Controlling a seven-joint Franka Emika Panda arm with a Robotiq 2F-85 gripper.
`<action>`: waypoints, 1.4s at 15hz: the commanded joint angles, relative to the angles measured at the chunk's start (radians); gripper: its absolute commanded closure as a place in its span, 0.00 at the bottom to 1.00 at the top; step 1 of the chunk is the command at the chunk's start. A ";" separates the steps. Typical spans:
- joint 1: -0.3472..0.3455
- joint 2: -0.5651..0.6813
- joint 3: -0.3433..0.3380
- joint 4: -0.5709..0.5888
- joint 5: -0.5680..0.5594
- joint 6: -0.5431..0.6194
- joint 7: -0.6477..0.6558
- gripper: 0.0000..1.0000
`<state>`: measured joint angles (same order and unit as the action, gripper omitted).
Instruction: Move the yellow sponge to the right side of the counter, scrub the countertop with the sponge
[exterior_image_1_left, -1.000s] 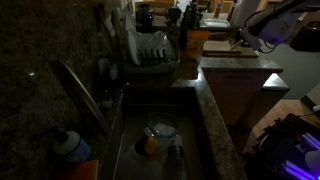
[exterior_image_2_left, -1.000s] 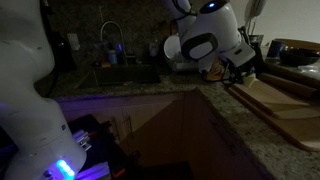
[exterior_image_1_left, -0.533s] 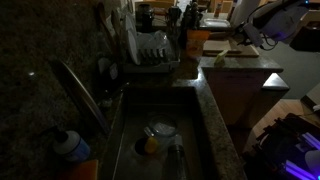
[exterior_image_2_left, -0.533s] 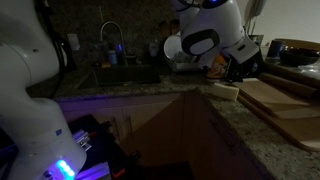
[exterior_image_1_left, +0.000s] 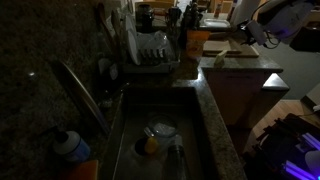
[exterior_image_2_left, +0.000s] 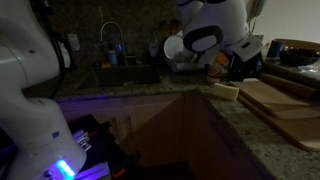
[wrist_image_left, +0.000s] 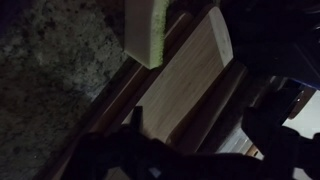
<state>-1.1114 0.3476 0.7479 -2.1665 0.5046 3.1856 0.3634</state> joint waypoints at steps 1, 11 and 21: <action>-0.019 0.047 0.046 0.029 0.007 0.058 -0.020 0.00; -0.043 0.290 0.172 0.062 -0.247 0.272 0.072 0.00; 0.028 0.296 0.072 0.068 -0.217 0.181 0.094 0.00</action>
<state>-1.1160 0.6763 0.8602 -2.0858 0.2676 3.3974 0.4429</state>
